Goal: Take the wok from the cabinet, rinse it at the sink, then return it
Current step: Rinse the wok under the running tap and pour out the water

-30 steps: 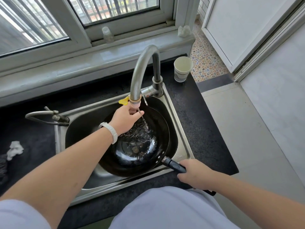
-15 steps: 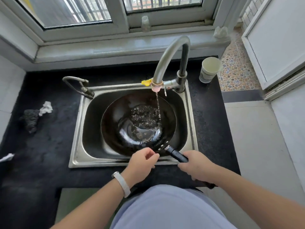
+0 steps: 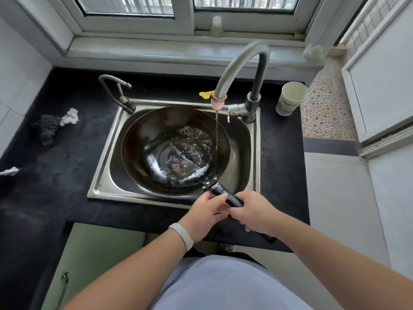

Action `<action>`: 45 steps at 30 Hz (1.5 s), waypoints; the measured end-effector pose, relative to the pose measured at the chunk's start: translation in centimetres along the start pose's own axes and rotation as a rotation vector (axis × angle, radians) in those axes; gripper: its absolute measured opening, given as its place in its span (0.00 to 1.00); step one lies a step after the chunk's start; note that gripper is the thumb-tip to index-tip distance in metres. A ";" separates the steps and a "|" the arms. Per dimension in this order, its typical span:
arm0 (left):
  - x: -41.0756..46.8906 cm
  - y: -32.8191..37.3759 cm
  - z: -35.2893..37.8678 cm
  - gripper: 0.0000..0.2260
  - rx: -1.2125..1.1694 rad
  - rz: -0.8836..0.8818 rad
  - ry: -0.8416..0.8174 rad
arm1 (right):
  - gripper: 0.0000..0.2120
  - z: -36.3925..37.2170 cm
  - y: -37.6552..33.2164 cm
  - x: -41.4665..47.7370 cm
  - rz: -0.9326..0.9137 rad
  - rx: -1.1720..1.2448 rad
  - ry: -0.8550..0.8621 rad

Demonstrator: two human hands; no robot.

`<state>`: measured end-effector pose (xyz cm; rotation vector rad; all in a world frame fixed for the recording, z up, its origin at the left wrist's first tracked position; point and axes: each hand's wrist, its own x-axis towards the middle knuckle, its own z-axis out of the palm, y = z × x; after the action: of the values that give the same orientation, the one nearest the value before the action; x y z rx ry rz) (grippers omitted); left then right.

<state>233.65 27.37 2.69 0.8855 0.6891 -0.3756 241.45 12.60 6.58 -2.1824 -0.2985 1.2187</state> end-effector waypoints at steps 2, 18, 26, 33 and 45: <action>0.3 0.3 -0.1 0.14 -0.162 0.010 -0.026 | 0.07 0.4 -0.1 -0.2 -0.019 -0.005 0.015; 0.6 4.6 -1.8 0.11 -0.262 0.123 -0.125 | 0.13 1.2 -3.8 -0.6 -0.036 0.041 0.061; -0.2 5.7 -1.7 0.09 -0.169 0.073 -0.091 | 0.19 2.8 -5.0 -1.6 0.029 0.074 0.217; -0.6 6.0 -2.4 0.09 -0.120 0.030 -0.059 | 0.17 3.9 -5.5 -1.9 0.056 0.200 0.227; -1.0 4.3 -3.6 0.09 -0.091 -0.056 -0.076 | 0.16 5.5 -4.7 -3.3 0.112 0.342 0.153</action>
<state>233.97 32.86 4.28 0.7632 0.6565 -0.4230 235.57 16.99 9.59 -1.9974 0.0926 1.0643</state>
